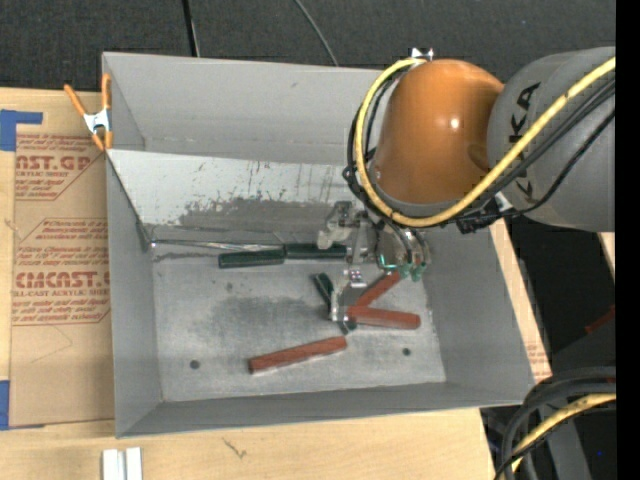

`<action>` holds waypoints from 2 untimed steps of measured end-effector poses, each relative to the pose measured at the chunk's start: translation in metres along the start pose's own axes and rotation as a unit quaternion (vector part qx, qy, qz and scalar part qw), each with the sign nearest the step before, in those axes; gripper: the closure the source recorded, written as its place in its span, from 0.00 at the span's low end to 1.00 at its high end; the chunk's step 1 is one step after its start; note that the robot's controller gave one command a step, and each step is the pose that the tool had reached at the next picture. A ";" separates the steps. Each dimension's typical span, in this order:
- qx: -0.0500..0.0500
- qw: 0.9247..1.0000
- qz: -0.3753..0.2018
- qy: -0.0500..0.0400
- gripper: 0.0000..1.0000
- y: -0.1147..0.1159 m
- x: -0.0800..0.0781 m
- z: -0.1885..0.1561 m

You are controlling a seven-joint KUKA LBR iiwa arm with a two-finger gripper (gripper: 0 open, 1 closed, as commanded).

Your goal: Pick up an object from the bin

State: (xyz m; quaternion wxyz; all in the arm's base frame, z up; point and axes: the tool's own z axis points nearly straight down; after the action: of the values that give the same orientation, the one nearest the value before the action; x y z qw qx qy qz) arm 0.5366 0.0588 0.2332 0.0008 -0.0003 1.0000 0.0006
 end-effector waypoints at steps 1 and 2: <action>0.000 1.000 0.004 -0.004 0.00 -0.005 0.003 0.040; 0.000 1.000 0.006 -0.003 0.00 -0.006 0.007 0.057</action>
Offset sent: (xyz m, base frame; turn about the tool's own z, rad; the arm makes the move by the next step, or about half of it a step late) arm -0.0384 0.0015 -0.1632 -0.1597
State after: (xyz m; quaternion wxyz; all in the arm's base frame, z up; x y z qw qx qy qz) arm 0.5301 0.0529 0.1763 0.0037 0.0053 1.0000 0.0008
